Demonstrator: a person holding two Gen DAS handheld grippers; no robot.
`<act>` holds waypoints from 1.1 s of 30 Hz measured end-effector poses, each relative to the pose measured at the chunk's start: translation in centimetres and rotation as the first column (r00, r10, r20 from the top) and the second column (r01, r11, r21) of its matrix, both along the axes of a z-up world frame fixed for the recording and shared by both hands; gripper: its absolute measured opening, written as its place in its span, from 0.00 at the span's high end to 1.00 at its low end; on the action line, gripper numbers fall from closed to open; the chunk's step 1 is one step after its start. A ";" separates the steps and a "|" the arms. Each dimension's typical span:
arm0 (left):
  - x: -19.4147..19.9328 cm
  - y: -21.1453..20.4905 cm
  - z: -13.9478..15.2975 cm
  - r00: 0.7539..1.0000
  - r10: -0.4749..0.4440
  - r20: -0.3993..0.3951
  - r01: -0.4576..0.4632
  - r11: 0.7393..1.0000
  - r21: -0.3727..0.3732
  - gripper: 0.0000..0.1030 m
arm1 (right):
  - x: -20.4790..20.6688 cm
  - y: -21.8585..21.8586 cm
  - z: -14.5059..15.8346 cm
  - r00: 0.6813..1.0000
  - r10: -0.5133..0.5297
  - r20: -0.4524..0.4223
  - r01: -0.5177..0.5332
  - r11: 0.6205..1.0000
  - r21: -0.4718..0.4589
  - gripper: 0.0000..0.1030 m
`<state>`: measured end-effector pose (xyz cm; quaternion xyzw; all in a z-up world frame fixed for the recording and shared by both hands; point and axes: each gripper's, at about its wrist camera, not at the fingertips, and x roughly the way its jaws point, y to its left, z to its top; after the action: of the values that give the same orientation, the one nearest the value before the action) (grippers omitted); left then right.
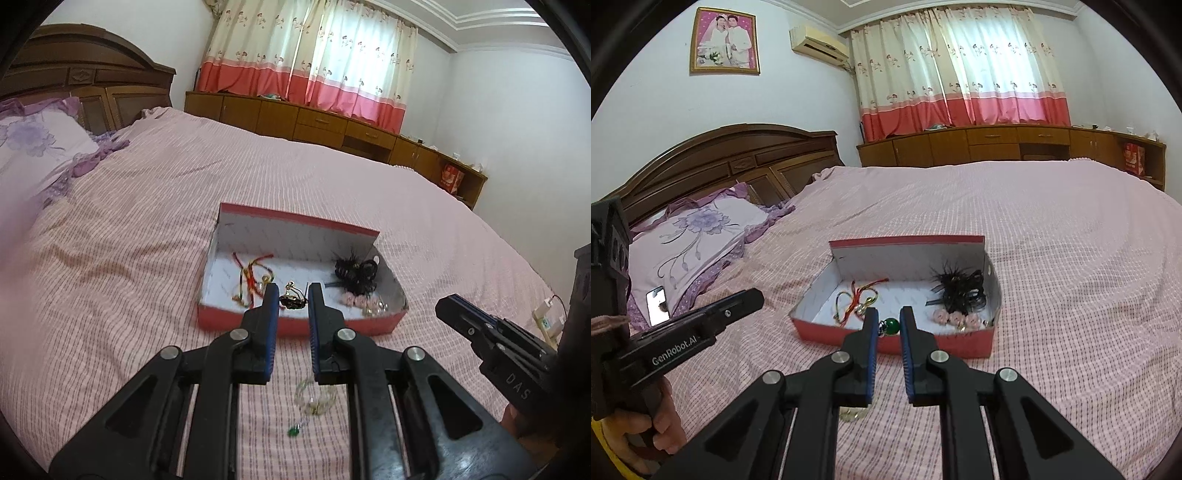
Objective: Organize jewelry
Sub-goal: 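Carry the earring in the left gripper into the box while the right carries its earring in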
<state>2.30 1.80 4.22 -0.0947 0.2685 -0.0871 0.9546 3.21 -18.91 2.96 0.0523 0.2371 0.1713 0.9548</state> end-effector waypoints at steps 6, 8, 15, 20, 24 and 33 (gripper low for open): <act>2.7 -0.5 0.1 1.000 -0.002 0.011 0.002 1.000 0.001 0.93 | 2.9 -0.5 0.2 1.000 -0.021 0.010 0.021 1.000 0.005 0.87; 3.7 -0.7 -0.1 1.000 -0.004 0.007 0.004 1.000 0.002 0.93 | 3.7 -0.6 0.2 0.999 -0.028 0.016 0.028 1.000 0.004 0.87; 6.8 -1.2 -0.9 1.000 -0.003 0.001 0.003 1.000 0.015 0.93 | 6.9 -0.9 -0.5 0.998 -0.049 0.029 0.050 0.999 -0.015 0.87; 8.6 -1.4 -2.0 1.000 0.002 0.003 -0.002 1.000 0.019 0.93 | 8.7 -0.9 -1.1 0.997 -0.062 0.050 0.064 0.997 -0.040 0.87; 9.7 -1.5 -2.8 1.000 0.012 -0.002 -0.012 1.000 0.019 0.93 | 10.2 -1.1 -1.9 0.997 -0.072 0.043 0.074 0.996 -0.049 0.87; 11.5 -1.1 -5.6 0.998 0.031 -0.047 -0.031 0.999 0.013 0.93 | 12.6 -2.0 -4.9 0.994 -0.106 -0.019 0.105 0.993 -0.050 0.87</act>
<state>13.83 0.66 -1.43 -0.0948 0.2898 -0.0682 0.9499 15.84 -20.94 -1.93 0.0435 0.2484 0.1141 0.9609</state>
